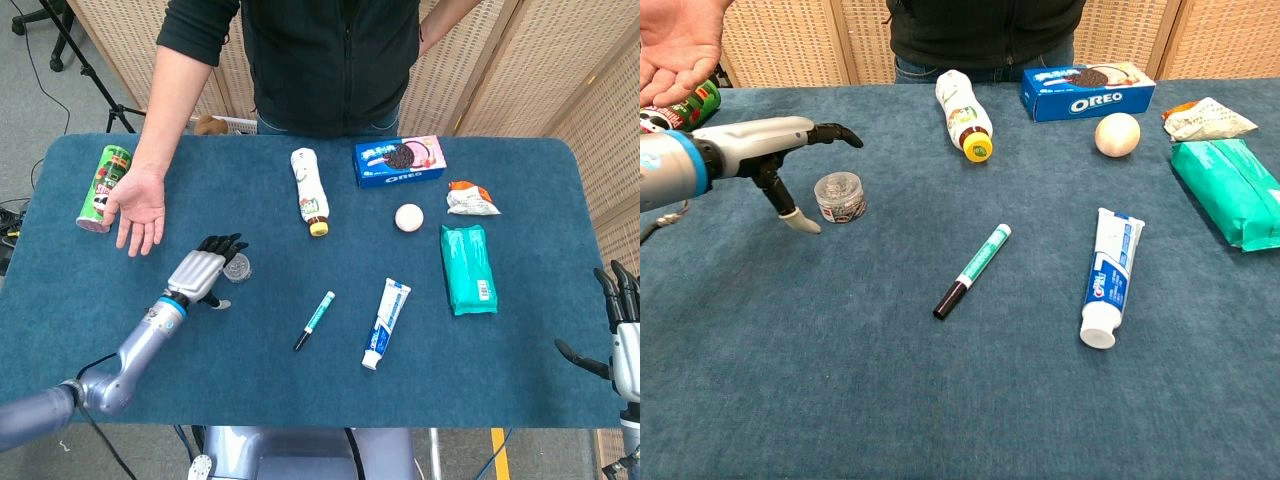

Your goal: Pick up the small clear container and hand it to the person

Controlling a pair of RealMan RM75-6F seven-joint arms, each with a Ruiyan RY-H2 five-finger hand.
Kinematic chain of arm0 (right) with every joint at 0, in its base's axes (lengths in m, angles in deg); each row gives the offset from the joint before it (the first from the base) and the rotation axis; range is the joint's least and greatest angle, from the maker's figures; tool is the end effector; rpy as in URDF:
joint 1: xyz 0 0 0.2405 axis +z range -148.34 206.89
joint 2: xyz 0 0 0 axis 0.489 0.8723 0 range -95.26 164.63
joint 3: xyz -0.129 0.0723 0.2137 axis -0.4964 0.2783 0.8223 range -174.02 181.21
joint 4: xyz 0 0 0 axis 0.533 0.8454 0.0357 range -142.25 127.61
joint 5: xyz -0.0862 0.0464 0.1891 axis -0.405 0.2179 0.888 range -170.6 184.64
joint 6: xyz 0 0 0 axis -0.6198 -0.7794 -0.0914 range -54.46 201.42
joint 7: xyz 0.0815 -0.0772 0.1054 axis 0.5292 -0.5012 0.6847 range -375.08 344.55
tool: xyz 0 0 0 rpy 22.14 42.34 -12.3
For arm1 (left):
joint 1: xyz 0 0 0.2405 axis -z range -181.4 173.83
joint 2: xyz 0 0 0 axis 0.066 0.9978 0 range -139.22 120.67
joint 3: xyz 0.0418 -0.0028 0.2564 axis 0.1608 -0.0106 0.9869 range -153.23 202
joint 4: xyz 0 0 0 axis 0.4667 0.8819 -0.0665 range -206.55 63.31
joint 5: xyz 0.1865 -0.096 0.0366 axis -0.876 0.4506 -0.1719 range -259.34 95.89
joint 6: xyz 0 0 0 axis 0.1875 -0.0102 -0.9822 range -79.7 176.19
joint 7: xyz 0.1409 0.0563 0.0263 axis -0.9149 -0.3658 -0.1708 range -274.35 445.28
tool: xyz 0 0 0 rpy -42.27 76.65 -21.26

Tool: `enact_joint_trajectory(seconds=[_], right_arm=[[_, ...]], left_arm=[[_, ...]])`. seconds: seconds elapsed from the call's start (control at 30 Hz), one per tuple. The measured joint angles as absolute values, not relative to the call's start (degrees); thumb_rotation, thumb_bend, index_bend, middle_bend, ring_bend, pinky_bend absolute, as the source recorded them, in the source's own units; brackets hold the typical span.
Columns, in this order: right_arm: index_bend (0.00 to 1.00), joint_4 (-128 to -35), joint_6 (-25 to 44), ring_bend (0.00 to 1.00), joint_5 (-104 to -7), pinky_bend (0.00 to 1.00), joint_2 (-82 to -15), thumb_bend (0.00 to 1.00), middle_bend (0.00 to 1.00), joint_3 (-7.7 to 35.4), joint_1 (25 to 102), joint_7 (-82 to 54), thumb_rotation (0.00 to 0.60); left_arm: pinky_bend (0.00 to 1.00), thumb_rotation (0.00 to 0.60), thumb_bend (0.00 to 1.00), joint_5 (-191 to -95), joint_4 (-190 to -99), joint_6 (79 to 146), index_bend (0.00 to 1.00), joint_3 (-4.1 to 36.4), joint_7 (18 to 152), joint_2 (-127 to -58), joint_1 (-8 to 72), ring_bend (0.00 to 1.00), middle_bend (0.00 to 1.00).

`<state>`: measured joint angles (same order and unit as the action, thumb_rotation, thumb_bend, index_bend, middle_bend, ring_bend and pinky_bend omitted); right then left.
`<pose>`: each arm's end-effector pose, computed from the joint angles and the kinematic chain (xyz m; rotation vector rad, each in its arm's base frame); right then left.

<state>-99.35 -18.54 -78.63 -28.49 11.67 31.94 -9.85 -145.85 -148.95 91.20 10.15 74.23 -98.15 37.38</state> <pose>-0.3101 -0.1957 0.1954 1.2193 -0.8165 1.0685 -0.1770 0.3767 -0.0270 -1.8641 -1.1293 -0.8591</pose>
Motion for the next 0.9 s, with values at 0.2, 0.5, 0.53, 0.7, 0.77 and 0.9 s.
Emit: enact_joint_trajectory(seconds=[0.2, 0.5, 0.53, 0.7, 0.77, 0.9], right_arm=[[0.0, -98.93, -17.99, 0.0, -77.97, 0.0, -28.69, 0.0, 0.0, 11.88, 32.13, -9.86, 0.6], [0.0, -98.69, -17.71, 0.0, -77.33, 0.0, -28.4, 0.0, 0.0, 12.18, 32.09, -8.73, 0.6], [0.0, -98.71, -17.66, 0.0, -77.4, 0.0, -28.4, 0.0, 0.0, 12.14, 32.1, -8.72, 0.6], [0.0, -98.87, -17.49, 0.0, -77.46, 0.0, -28.35, 0.0, 0.0, 12.02, 32.11, -8.67, 0.6], [0.0, -98.92, -17.5, 0.0, -77.37, 0.0, -28.32, 0.0, 0.0, 12.06, 32.08, -8.67, 0.6], [0.0, -99.03, -17.55, 0.0, -77.48, 0.0, -28.27, 0.0, 0.0, 12.02, 32.05, -8.67, 0.6]], left_arm=[[0.0, 0.6, 0.16, -138.36, -145.02, 90.38, 0.2, 9.4, 69.51, -101.57, 40.53, 0.0, 0.06], [0.27, 0.6, 0.31, -131.53, -142.16, 93.54, 0.39, 9.61, 65.53, -105.32, 42.41, 0.14, 0.25], [0.3, 0.6, 0.33, -130.96, -141.71, 94.88, 0.39, 9.7, 64.99, -106.0, 42.45, 0.15, 0.26], [0.42, 0.6, 0.38, -130.79, -141.01, 96.75, 0.54, 10.16, 64.55, -107.01, 42.36, 0.27, 0.39], [0.45, 0.6, 0.39, -131.67, -141.0, 97.73, 0.56, 10.32, 64.97, -107.16, 42.11, 0.29, 0.42], [0.46, 0.6, 0.4, -134.03, -141.83, 98.99, 0.6, 10.76, 66.5, -106.8, 41.41, 0.31, 0.45]])
